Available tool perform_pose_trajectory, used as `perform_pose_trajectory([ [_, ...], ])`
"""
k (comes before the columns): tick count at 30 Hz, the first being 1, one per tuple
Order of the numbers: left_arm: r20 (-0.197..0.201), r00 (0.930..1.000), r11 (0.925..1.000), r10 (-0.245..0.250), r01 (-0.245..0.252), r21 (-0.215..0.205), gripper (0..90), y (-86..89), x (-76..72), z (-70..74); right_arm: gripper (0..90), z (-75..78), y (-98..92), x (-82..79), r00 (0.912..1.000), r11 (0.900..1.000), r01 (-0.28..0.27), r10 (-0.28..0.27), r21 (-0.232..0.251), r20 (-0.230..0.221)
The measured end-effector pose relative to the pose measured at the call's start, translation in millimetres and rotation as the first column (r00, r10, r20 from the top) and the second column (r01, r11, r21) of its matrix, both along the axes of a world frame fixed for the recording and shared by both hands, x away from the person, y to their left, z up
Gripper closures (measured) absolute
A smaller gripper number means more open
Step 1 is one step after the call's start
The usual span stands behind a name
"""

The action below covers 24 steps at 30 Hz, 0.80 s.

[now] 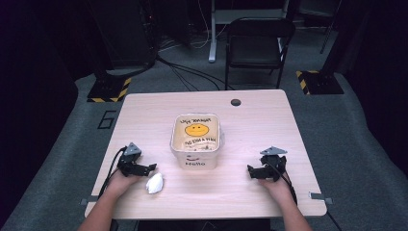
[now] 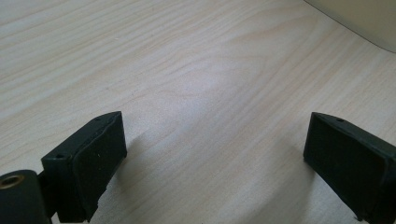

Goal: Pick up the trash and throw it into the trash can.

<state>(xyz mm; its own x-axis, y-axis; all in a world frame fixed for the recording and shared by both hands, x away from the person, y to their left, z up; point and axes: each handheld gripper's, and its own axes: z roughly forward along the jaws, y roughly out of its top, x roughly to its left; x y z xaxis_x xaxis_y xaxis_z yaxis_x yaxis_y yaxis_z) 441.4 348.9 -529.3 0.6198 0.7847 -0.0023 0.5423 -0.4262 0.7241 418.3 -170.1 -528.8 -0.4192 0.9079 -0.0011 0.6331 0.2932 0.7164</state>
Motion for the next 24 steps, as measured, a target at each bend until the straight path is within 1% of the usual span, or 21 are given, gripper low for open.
perform_pose_trajectory([
  [2, 0.004, 1.0, 1.0, 0.009, -0.009, 0.0, 5.6, -0.7, -0.3, -0.3, 0.0, 0.0, 0.0, 0.0, 1.0, 1.0, 0.0, 0.0, 0.001, 0.0],
  [5, 0.002, 1.0, 1.0, 0.006, -0.006, 0.004, 5.7, -0.5, -0.3, 0.1, 0.0, 0.1, 0.8, 0.5, 1.0, 1.0, 0.002, -0.002, 0.005, -0.005],
  [7, 0.003, 0.9999, 0.9999, 0.011, -0.011, 0.0, 5.8, -0.7, -0.7, 0.0, 0.0, 0.1, 0.2, 1.9, 0.9999, 1.0, -0.01, 0.01, -0.007, -0.004],
  [8, 0.004, 0.9999, 0.9999, 0.016, -0.016, -0.006, 6.0, -1.0, -1.0, -0.4, 0.0, 0.0, 1.1, 2.5, 1.0, 1.0, -0.005, 0.005, -0.001, 0.001],
  [15, 0.004, 0.9999, 0.9998, 0.017, -0.017, -0.006, 6.1, -0.9, -1.0, -0.4, 0.0, 0.1, 1.7, 2.8, 1.0, 1.0, 0.003, -0.003, -0.001, -0.003],
  [16, 0.004, 0.9998, 0.9998, 0.018, -0.018, -0.007, 6.1, -0.9, -1.1, -0.4, 0.0, 0.3, 2.7, 2.9, 0.9999, 1.0, 0.011, -0.011, 0.002, -0.005],
  [18, 0.007, 0.9998, 0.9999, 0.017, -0.017, -0.004, 6.9, 0.0, -1.1, -0.1, 0.0, 0.0, 4.3, 2.7, 0.9999, 1.0, 0.017, -0.017, 0.001, -0.001],
  [21, 0.007, 0.9997, 0.9997, 0.023, -0.023, -0.01, 8.8, 0.2, -2.1, -0.2, 0.0, 0.1, 4.5, 2.4, 0.9999, 1.0, 0.015, -0.015, 0.001, -0.001],
  [22, 0.018, 0.9995, 0.9996, 0.025, -0.025, -0.012, 9.6, 0.4, -2.7, -0.5, 0.0, 0.1, 4.5, 2.4, 0.9999, 1.0, 0.015, -0.015, 0.001, -0.001],
  [24, 0.012, 0.9996, 0.9996, 0.026, -0.026, -0.008, 10.0, 0.2, -3.4, 0.4, 0.0, 0.1, 4.5, 2.4, 0.9999, 1.0, 0.015, -0.015, 0.001, -0.002],
])
